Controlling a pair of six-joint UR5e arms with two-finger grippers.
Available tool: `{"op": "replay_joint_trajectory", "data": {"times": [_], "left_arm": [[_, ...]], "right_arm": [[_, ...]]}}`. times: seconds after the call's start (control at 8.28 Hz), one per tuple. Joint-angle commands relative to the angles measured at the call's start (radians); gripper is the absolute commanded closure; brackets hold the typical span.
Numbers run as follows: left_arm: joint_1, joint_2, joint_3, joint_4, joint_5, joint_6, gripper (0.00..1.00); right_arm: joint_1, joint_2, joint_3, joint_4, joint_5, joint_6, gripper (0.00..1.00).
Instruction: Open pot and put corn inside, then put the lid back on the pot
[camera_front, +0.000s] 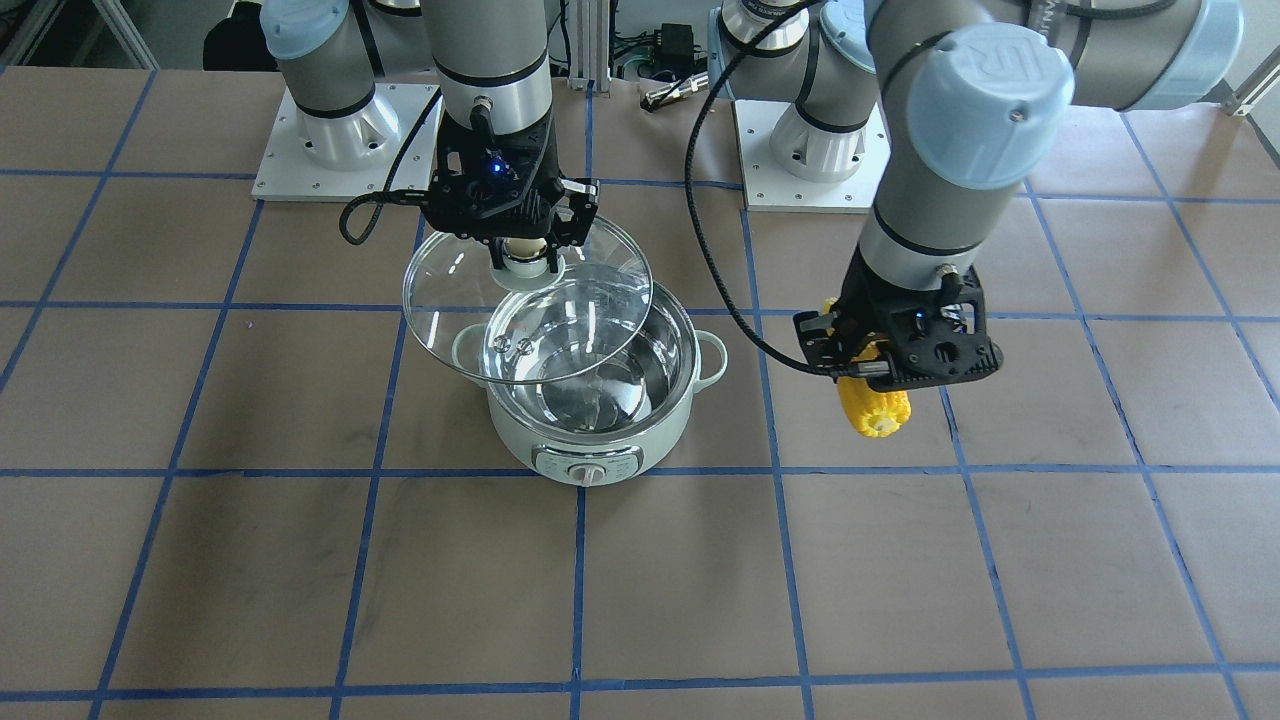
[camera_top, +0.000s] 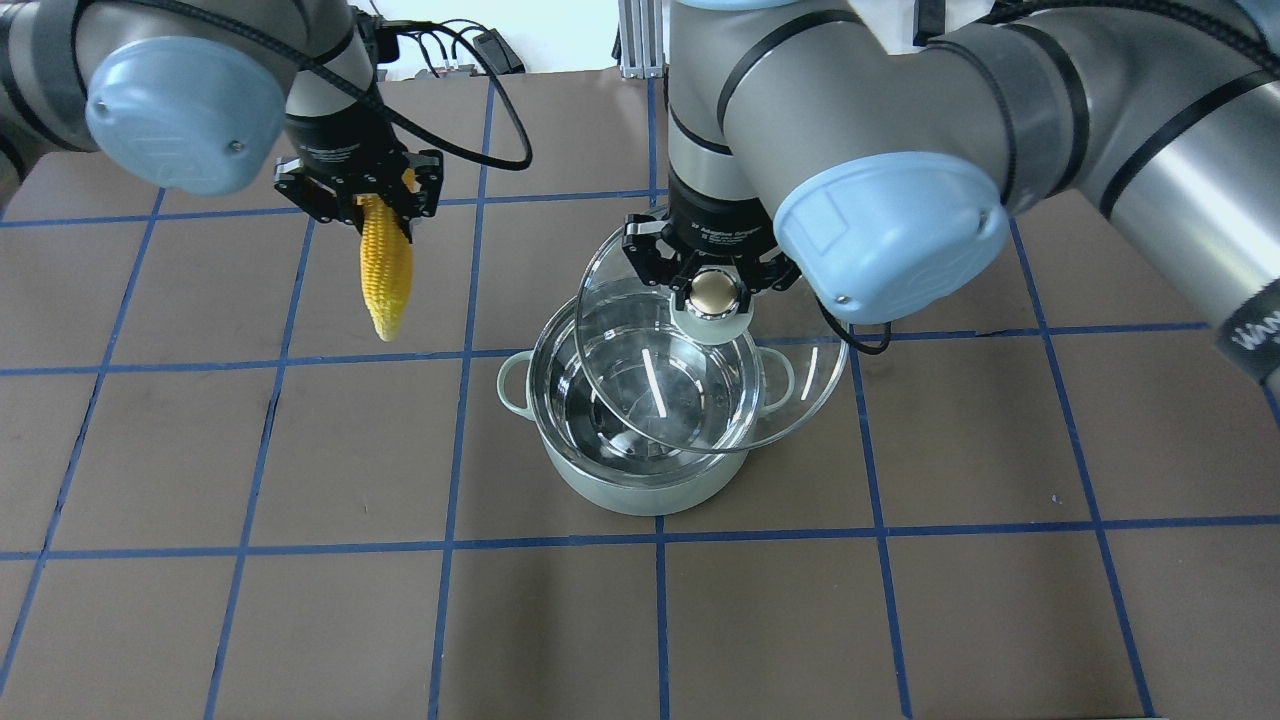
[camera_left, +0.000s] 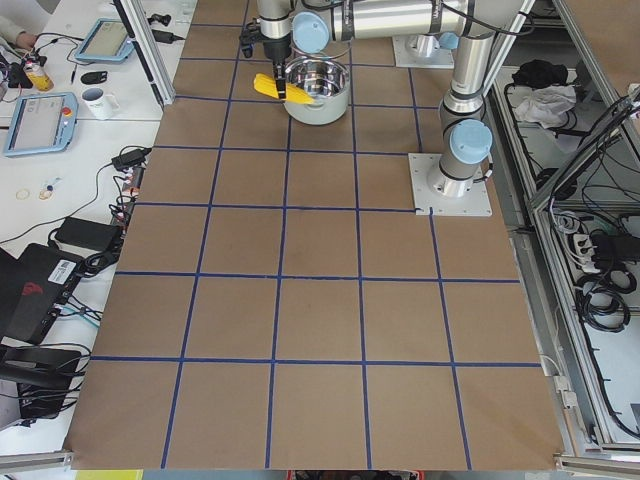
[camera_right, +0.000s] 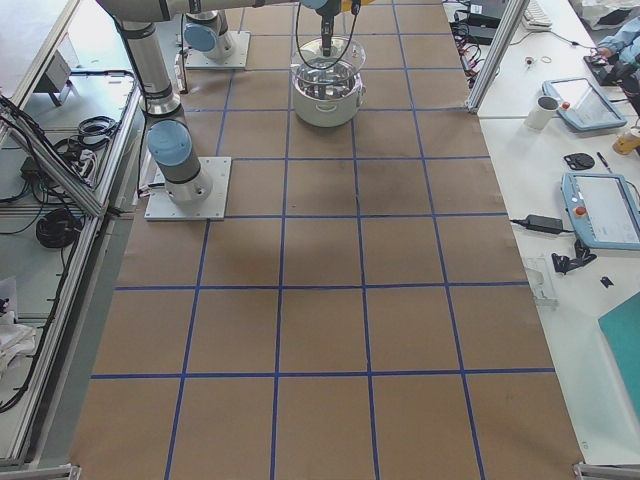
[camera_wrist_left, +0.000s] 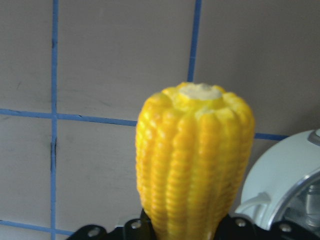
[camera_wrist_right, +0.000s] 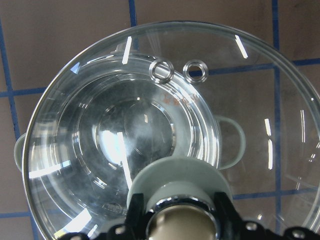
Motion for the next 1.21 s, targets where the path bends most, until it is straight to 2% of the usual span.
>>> {"op": "replay_joint_trajectory", "data": {"times": [0.0,0.12,0.24,0.36,0.72,1.09], "left_arm": [[-0.163,0.002,0.028,-0.039,-0.042,-0.072,1.0],[-0.17,0.0,0.028,-0.039,-0.045,-0.069,1.0],[-0.179,-0.003,0.022,-0.047,-0.057,-0.066,1.0],[-0.208,-0.009,0.019,-0.076,-0.13,-0.068,1.0],[-0.317,-0.055,0.024,-0.05,-0.201,-0.178,1.0],[-0.322,-0.11,0.016,-0.013,-0.2,-0.196,1.0]], "right_arm": [[-0.191,-0.085,-0.012,0.102,-0.04,-0.252,0.74],[-0.291,-0.115,-0.01,0.141,-0.031,-0.352,0.74],[-0.32,-0.126,-0.009,0.161,-0.031,-0.393,0.74],[-0.32,-0.126,-0.009,0.163,-0.029,-0.393,0.74],[-0.32,-0.127,-0.007,0.17,-0.029,-0.399,0.74],[-0.32,-0.127,-0.007,0.178,-0.029,-0.399,0.74]]}}
